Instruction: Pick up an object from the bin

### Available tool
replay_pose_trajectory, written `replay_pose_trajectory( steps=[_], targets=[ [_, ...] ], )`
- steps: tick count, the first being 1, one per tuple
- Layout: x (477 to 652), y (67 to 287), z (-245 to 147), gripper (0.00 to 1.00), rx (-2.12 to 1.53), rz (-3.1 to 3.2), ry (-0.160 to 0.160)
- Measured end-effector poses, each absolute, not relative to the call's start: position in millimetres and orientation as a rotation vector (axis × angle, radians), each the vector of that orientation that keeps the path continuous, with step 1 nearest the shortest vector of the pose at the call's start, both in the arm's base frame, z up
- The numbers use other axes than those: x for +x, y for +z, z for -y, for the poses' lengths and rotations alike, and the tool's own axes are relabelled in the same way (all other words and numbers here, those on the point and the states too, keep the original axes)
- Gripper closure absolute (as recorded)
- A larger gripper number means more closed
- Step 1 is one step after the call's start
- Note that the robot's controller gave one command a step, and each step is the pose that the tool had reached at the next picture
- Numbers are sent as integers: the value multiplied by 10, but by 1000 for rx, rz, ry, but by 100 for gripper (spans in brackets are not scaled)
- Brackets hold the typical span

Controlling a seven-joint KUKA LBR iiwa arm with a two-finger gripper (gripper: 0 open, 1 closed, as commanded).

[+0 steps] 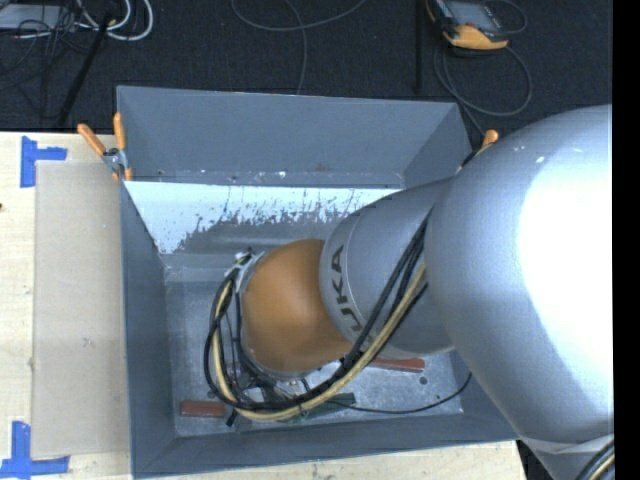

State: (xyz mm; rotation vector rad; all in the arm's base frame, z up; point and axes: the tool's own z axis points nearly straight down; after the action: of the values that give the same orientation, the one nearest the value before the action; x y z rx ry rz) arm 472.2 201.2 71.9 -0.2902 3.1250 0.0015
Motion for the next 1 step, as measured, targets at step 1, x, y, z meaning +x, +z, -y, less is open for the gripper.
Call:
replay_pose_trajectory(
  steps=[1],
  targets=[
    [4754,811,-2214,100,-122,-3141,0]
  ],
)
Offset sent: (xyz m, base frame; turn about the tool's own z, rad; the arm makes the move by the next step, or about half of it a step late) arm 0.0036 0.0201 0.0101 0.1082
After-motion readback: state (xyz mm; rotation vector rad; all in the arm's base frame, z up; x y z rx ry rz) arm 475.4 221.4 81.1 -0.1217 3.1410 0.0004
